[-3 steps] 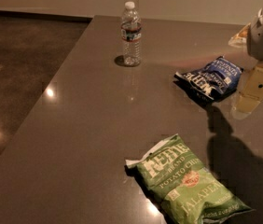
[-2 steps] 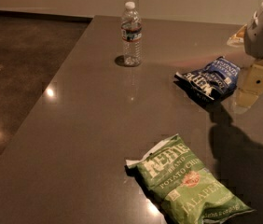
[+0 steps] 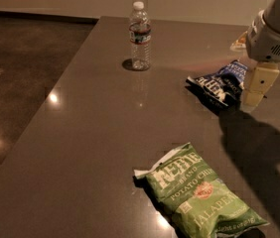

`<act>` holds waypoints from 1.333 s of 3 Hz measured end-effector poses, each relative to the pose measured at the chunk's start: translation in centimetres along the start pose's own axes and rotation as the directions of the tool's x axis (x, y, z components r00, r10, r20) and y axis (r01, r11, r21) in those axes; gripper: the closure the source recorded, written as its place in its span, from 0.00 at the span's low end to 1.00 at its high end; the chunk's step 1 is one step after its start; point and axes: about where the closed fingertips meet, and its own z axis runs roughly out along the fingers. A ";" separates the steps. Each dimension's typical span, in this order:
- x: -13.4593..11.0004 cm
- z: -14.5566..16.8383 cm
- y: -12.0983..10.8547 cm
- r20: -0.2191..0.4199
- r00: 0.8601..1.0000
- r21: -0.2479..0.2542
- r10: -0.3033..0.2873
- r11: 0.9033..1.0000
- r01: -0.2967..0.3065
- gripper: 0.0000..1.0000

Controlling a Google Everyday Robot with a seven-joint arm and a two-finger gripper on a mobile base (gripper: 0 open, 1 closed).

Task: Move blue chip bag near green jalapeno chip bag

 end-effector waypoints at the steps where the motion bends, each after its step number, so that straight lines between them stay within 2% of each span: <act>1: 0.1 2.8 -1.2 -0.005 1.000 -0.042 -0.021 0.999 0.020 0.00; 3: -1.1 6.7 -2.1 0.001 0.999 -0.094 -0.038 0.995 0.038 0.00; 4: -1.6 7.4 -2.2 -0.004 0.999 -0.108 -0.033 0.994 0.033 0.16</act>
Offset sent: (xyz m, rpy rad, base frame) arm 0.0427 0.0130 -0.0673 -0.0075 0.1015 0.0530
